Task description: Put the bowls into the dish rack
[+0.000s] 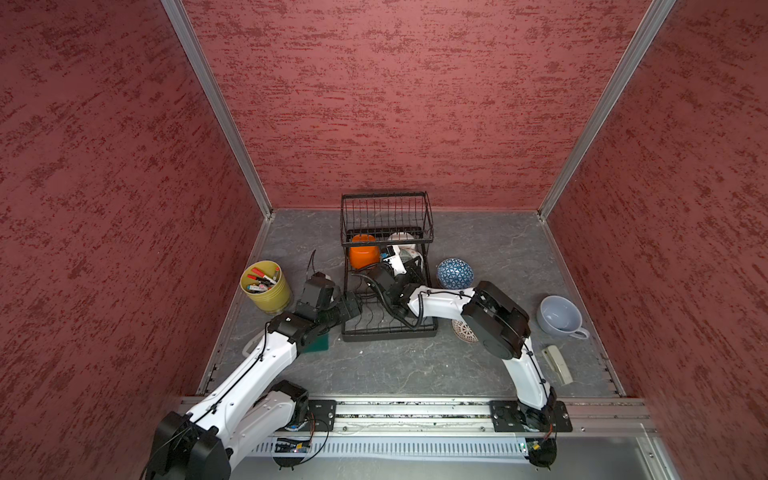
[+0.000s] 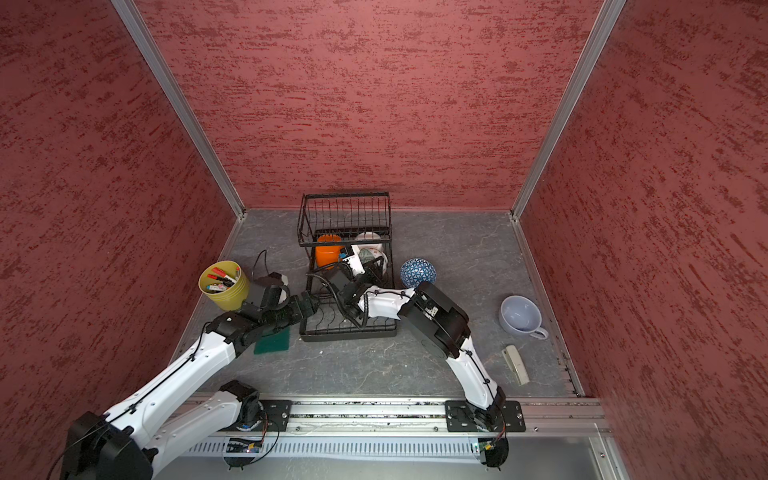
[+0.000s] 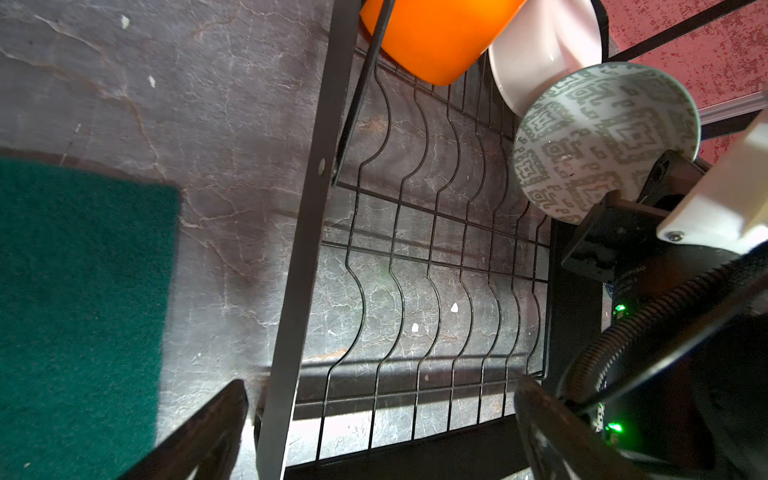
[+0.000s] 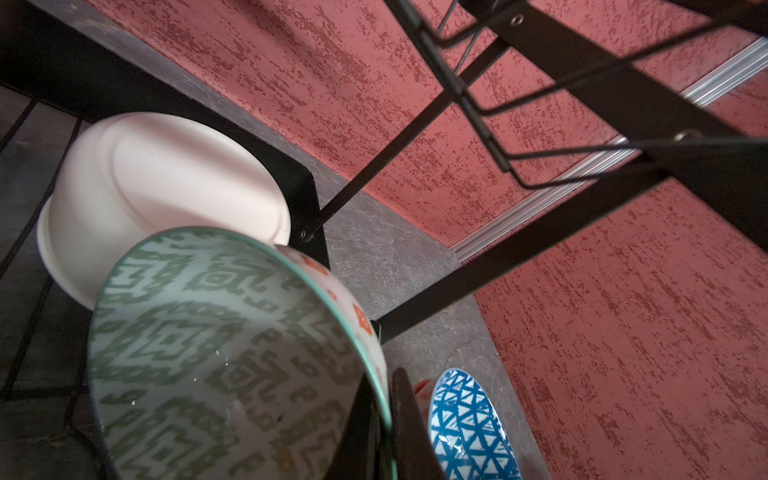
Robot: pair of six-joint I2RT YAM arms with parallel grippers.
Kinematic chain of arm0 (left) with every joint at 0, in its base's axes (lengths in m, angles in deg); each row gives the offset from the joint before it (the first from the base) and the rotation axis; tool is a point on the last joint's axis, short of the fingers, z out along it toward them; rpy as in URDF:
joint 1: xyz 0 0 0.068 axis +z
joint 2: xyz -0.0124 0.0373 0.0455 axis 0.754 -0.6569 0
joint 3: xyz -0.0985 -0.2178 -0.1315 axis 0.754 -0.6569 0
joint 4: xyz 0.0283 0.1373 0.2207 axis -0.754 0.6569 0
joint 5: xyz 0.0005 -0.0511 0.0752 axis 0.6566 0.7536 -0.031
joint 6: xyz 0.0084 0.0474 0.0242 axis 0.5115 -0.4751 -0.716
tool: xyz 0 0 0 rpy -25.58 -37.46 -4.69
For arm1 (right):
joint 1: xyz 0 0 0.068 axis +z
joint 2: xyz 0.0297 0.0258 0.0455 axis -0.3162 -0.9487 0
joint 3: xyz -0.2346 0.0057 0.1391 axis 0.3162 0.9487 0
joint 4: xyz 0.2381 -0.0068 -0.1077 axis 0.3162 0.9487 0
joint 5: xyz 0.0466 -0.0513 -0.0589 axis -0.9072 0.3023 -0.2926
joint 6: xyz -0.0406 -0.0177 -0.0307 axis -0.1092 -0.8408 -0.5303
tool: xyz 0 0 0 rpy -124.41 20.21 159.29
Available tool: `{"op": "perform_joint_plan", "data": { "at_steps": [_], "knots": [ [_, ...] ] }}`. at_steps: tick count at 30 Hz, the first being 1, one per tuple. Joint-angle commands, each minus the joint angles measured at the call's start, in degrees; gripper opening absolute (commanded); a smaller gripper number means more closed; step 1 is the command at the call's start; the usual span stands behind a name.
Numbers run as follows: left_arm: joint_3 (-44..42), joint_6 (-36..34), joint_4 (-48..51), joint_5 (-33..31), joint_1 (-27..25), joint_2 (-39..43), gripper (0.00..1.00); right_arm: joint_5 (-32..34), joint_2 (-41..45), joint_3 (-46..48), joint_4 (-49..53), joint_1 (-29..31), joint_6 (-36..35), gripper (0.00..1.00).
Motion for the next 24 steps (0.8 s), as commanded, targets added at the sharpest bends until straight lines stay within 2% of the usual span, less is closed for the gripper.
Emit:
{"op": "perform_joint_plan", "data": {
  "at_steps": [1,5,12,24],
  "knots": [
    [-0.2,0.0,-0.9,-0.1,-0.3,0.8,1.00,1.0,-0.9,-1.3,5.2,0.7,6.1,0.00],
    [-0.1,0.0,-0.6,-0.3,-0.3,1.0,1.00,-2.0,-2.1,-4.6,20.0,0.7,19.0,0.00],
    [0.2,-0.1,-0.2,-0.6,-0.2,1.2,1.00,-5.8,-5.4,-8.8,33.5,1.3,31.4,0.00],
    [0.7,-0.3,0.6,-1.3,-0.2,1.7,1.00,-6.5,-5.9,-9.9,40.2,2.1,38.5,0.00]
  ]
}}
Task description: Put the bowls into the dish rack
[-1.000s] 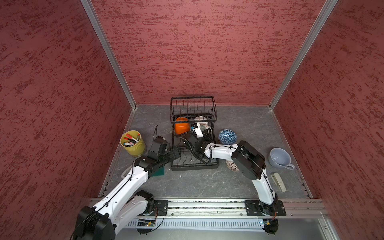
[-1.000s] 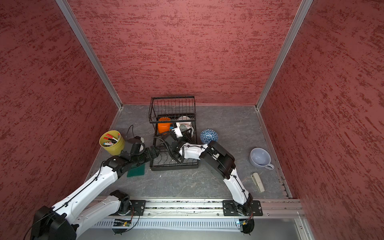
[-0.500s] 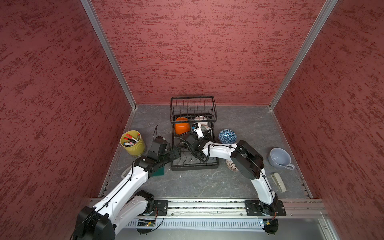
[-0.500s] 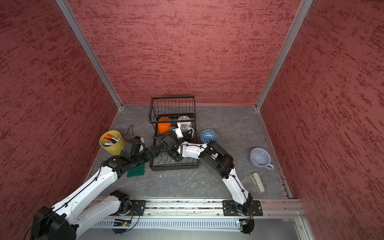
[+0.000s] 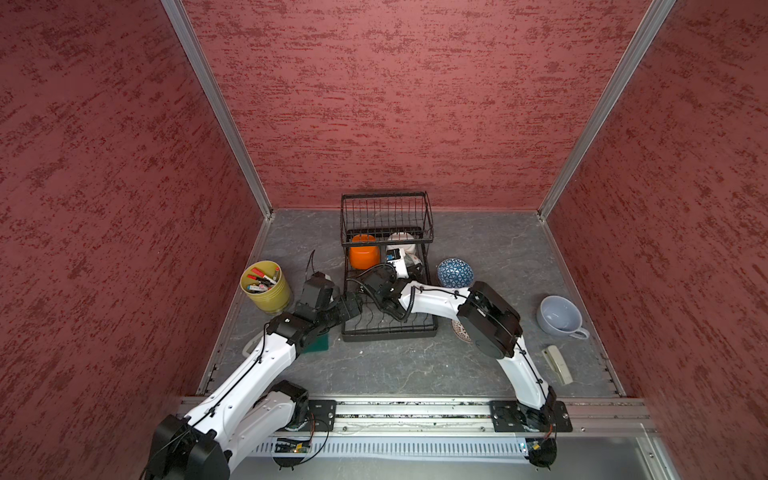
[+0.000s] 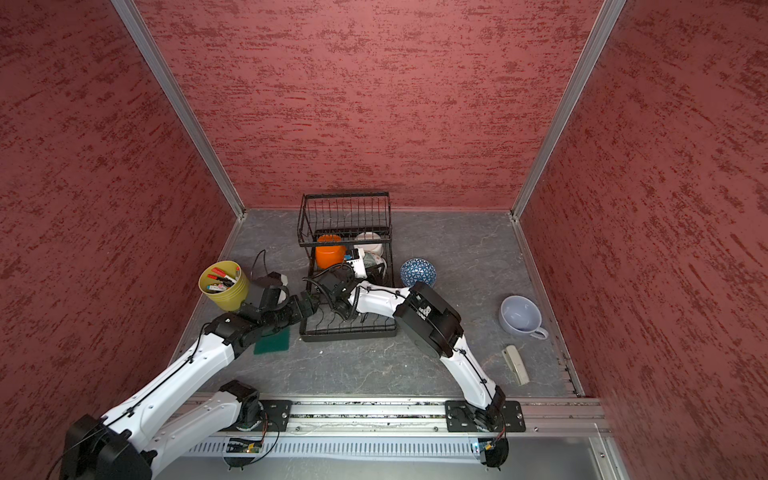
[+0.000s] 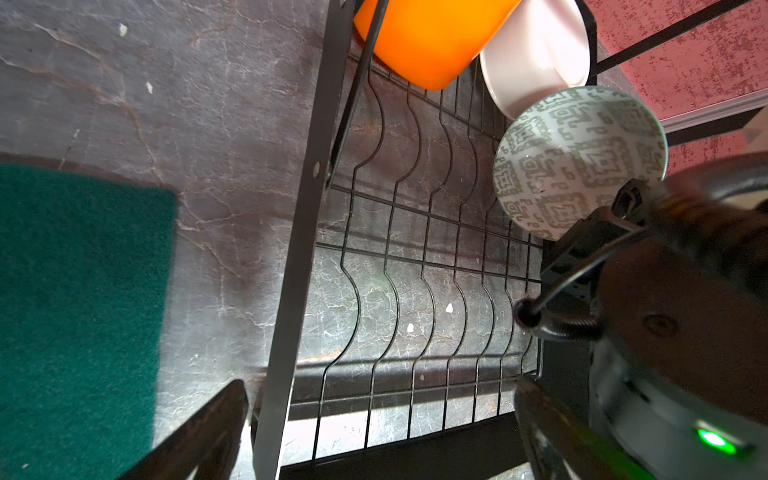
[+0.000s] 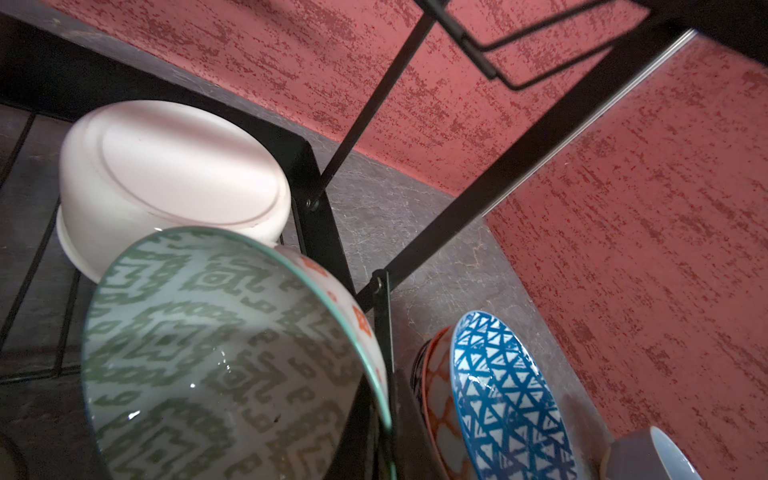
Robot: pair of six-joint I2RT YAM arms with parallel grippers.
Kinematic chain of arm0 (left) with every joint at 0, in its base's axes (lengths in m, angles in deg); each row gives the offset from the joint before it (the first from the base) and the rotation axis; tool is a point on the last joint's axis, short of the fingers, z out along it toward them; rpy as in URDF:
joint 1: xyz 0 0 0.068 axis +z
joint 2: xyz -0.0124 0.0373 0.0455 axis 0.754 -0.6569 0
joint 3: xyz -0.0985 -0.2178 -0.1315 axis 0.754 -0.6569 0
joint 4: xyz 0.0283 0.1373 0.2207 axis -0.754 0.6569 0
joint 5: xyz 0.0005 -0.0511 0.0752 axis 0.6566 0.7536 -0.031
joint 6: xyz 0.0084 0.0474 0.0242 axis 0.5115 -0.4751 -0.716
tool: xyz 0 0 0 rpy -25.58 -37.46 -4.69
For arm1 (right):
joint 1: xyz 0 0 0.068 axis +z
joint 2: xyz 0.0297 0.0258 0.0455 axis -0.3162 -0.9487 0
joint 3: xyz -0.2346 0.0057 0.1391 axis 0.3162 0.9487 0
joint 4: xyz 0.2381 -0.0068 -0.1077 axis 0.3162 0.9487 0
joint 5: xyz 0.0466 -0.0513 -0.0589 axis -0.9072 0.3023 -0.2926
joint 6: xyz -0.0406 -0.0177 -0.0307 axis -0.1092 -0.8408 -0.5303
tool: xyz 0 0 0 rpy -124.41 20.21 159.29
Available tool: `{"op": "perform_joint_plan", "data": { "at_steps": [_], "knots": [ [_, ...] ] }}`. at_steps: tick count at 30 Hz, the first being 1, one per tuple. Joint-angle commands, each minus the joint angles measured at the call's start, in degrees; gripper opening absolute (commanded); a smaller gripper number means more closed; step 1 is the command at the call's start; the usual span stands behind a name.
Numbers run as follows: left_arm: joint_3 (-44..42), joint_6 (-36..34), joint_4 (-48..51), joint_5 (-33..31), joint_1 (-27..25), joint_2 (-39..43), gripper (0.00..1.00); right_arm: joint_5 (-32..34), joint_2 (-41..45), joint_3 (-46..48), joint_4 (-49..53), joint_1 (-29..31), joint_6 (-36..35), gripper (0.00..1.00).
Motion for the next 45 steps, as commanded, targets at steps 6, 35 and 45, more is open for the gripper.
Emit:
{"op": "perform_joint_plan", "data": {
  "at_steps": [6,35,45],
  "knots": [
    [0.1,-0.2,0.4,-1.1,-0.2,0.8,1.00,-1.1,-1.0,0.0,7.4,0.5,1.6,0.00],
    [-3.9,10.4,-7.1,-7.1,-16.3,-3.1,1.00,-1.9,6.2,2.1,7.1,-0.7,-0.6,0.00],
    [-3.0,11.9,-9.4,-9.0,-20.8,-6.9,0.99,1.3,6.4,2.3,9.1,-2.3,0.2,0.00]
  ]
}}
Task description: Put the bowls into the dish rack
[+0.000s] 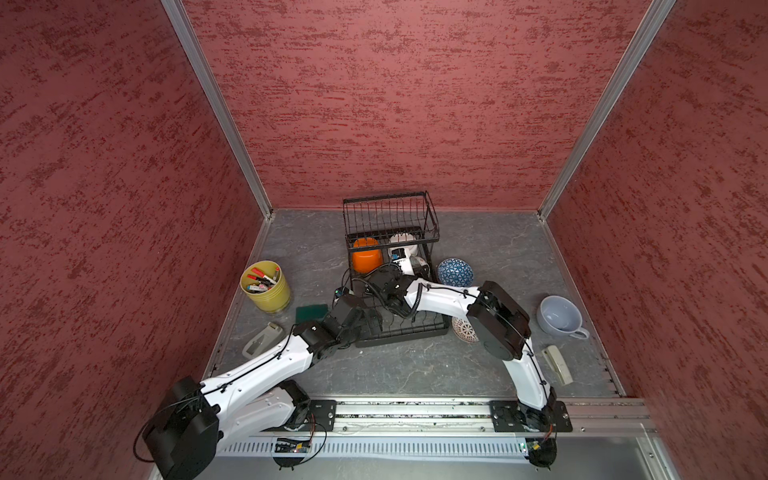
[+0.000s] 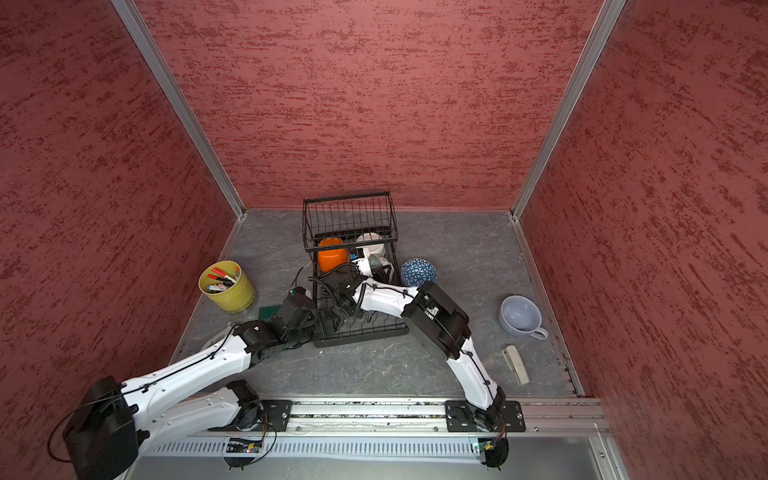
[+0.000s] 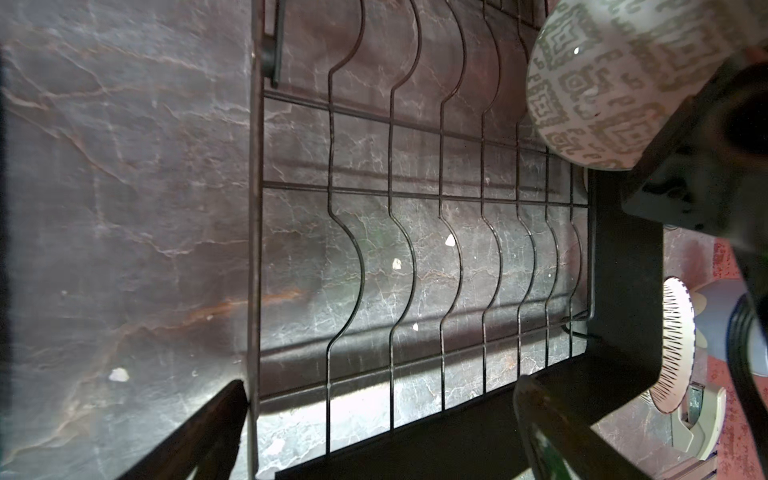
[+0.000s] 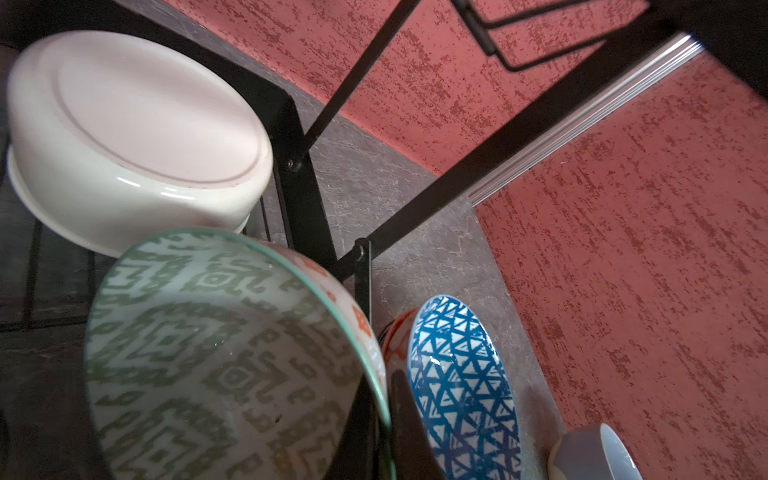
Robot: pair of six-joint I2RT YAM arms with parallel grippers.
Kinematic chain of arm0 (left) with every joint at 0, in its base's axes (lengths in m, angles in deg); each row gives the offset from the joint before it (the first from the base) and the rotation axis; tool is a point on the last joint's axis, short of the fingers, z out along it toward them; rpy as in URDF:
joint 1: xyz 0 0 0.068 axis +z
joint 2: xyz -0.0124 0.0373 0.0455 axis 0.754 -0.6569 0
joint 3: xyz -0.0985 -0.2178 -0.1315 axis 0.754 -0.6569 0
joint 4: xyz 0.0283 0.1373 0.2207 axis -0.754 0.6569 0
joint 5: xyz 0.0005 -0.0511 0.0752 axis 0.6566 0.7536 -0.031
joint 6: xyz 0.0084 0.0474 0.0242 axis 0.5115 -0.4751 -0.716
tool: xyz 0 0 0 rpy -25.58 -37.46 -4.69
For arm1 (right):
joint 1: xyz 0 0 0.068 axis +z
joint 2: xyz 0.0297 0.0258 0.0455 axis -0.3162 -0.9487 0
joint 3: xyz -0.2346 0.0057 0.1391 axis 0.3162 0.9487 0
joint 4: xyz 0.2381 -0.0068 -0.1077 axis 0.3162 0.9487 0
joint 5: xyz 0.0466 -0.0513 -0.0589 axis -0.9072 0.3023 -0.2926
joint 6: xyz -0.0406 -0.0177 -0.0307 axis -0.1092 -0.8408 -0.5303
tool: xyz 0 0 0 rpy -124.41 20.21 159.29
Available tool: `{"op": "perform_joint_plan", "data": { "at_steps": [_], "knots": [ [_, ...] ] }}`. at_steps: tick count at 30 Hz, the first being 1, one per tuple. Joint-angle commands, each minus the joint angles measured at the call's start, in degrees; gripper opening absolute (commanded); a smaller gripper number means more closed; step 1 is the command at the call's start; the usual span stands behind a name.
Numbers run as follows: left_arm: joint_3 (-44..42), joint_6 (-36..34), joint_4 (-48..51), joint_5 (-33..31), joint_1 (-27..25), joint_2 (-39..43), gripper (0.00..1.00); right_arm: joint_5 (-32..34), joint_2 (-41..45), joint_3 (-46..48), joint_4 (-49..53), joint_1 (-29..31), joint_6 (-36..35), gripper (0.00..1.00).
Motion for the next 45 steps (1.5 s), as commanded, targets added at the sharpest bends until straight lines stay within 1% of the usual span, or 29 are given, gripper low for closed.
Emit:
{"op": "perform_joint_plan", "data": {
  "at_steps": [1,8,13,22,25,31,45],
  "knots": [
    [0.8,0.9,-3.9,0.5,-0.9,-0.8,1.00,3.7,2.5,0.3,2.1,-0.7,1.6,0.00],
    [2.0,-1.1,-2.2,-1.3,-0.8,-0.1,1.00,4.7,2.0,-0.1,0.0,-0.8,-1.2,0.00],
    [2.3,-2.5,-1.3,-3.0,-0.9,1.3,1.00,5.6,0.4,-2.0,-0.1,-0.8,-2.2,0.00],
    [1.8,-2.7,-1.6,-3.1,-0.9,1.9,1.00,6.8,-3.4,-5.6,1.7,-0.9,-2.7,0.00],
    [1.8,-2.9,-1.7,-3.1,-0.9,2.0,1.00,7.4,-4.6,-6.4,3.9,-0.8,-1.6,0.00],
    [1.7,-3.0,-1.8,-3.2,-0.8,2.2,1.00,8.5,-6.7,-8.1,9.3,-0.9,2.9,0.00],
    [2.0,-3.3,-1.6,-3.5,-0.8,2.4,1.00,6.2,-10.2,-9.7,9.7,0.1,2.4,0.00]
  ]
}}
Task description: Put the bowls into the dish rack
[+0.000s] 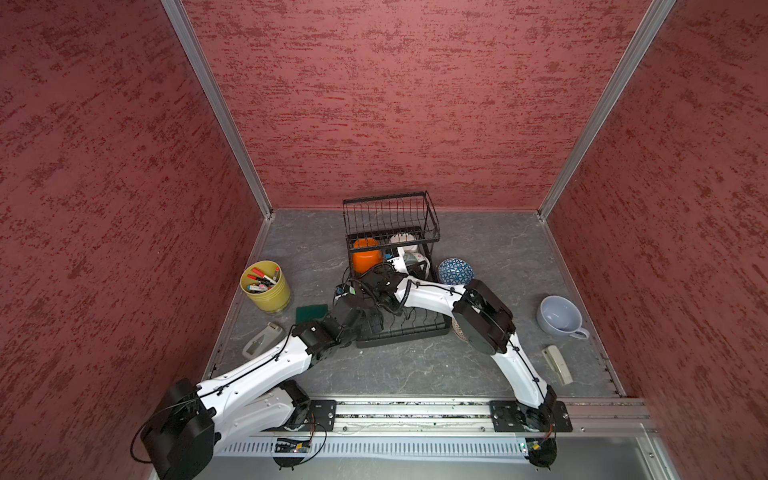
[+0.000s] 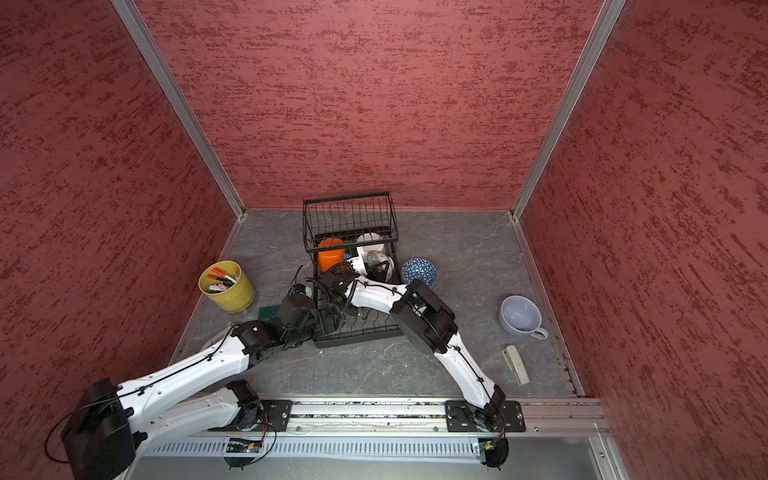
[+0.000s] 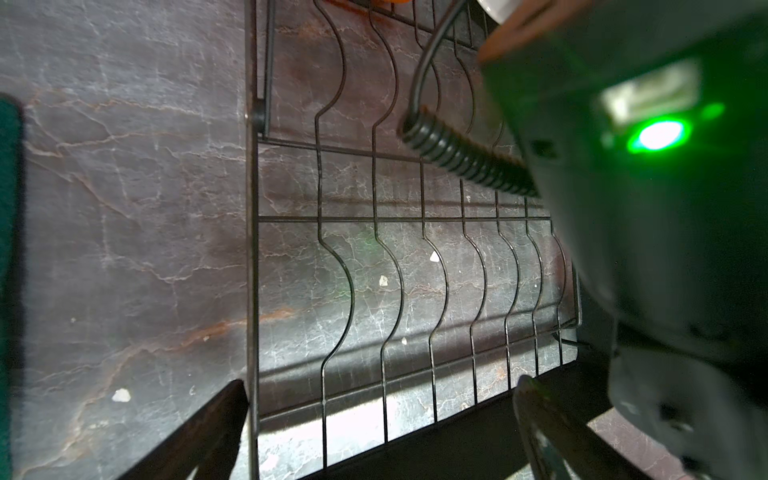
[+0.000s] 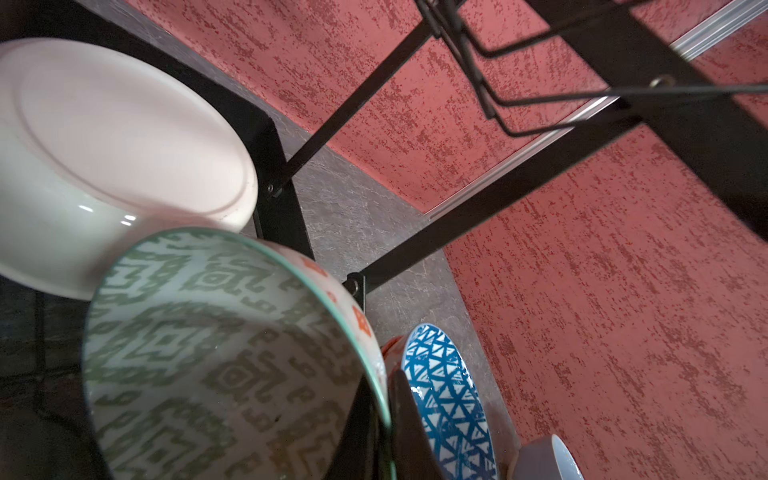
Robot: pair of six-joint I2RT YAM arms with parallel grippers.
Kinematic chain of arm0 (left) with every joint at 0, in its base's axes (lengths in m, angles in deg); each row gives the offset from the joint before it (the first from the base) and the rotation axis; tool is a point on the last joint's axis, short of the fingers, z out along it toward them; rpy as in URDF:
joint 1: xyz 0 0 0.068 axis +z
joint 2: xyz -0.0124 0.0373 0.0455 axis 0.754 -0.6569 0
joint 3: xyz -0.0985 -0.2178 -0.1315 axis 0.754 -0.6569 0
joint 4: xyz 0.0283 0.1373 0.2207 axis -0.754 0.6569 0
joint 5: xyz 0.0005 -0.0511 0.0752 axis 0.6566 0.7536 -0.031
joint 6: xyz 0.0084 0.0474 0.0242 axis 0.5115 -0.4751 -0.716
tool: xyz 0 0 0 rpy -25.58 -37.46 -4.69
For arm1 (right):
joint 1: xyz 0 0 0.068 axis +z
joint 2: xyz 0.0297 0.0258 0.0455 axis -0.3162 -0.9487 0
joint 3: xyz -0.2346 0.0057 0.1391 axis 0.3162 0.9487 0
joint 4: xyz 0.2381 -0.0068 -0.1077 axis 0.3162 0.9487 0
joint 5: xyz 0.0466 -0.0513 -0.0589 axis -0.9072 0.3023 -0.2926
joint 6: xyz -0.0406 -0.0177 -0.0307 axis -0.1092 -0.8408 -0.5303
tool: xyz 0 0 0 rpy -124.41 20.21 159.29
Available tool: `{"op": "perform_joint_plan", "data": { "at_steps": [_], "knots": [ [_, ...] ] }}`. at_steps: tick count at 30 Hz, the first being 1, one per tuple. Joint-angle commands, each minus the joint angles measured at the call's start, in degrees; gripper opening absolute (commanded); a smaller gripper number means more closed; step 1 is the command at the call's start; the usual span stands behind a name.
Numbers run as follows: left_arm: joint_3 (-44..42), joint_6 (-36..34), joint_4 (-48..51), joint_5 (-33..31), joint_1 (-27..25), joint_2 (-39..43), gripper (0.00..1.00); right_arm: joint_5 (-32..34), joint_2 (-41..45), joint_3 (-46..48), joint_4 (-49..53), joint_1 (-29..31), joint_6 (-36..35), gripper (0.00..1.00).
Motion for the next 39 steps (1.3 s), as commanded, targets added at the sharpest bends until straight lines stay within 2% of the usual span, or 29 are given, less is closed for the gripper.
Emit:
{"op": "perform_joint_plan", "data": {
  "at_steps": [1,11,17,20,39],
  "knots": [
    [1.2,-1.5,-1.1,-0.7,-0.3,0.8,0.99,-1.5,-2.3,-0.6,2.2,0.2,1.2,0.00],
    [1.2,-1.6,-0.6,-1.0,-0.1,1.0,1.00,-2.3,-4.4,-2.2,3.2,2.1,1.2,0.00],
    [1.0,-1.5,0.0,-1.3,0.1,1.5,1.00,-2.2,-7.5,-6.1,11.6,2.4,7.8,0.00],
    [0.9,-1.5,0.2,-1.4,0.1,1.8,1.00,-2.8,-7.7,-6.2,12.3,2.6,8.5,0.00],
    [0.8,-1.4,0.3,-1.7,0.2,1.7,0.99,-8.6,-5.9,-6.1,9.8,3.3,7.4,0.26]
  ]
}}
